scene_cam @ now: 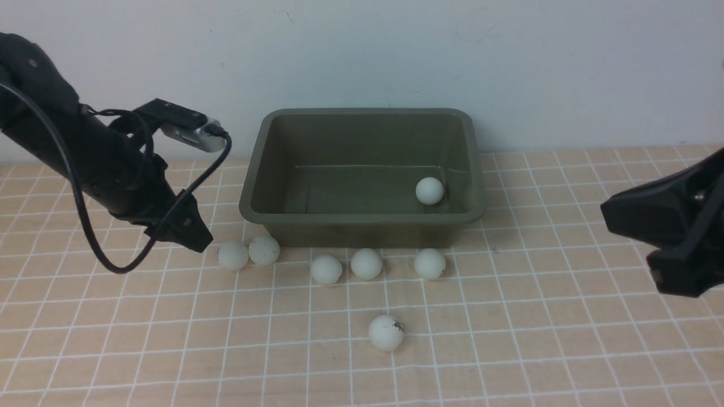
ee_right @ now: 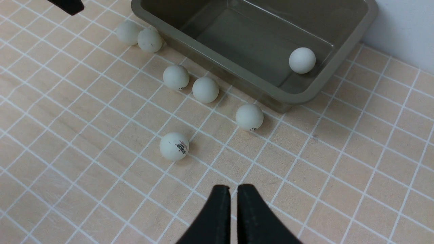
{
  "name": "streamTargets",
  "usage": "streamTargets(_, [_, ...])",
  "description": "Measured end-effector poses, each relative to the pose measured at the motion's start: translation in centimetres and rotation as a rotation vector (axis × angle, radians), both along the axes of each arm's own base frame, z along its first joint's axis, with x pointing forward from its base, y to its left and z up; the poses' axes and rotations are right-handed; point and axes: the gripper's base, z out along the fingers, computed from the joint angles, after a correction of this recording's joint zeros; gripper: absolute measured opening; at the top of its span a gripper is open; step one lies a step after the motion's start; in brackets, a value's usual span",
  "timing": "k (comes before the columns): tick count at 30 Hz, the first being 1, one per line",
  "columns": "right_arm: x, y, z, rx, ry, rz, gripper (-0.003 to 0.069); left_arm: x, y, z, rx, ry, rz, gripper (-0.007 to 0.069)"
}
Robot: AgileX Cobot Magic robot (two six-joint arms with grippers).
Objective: Put the table tennis balls into the box on the light coffee tablecloth.
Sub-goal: 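Reach for and grasp a ping pong ball on the table beside the basket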
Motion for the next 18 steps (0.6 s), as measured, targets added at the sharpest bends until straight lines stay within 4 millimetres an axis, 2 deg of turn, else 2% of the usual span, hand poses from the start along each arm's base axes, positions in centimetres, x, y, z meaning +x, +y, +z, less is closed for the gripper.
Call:
streamTargets(4, [-0.1,-0.1,-0.2,-0.023,0.021,0.002,0.0022,1.1,-1.0,-1.9,0.074,0.026,-0.088,0.0404])
streamTargets(18, [-0.2,-0.5,-0.5,-0.075,0.033,-0.001,0.0022,3.0,-1.2,-4.6,0.150,-0.077,-0.219,0.0404])
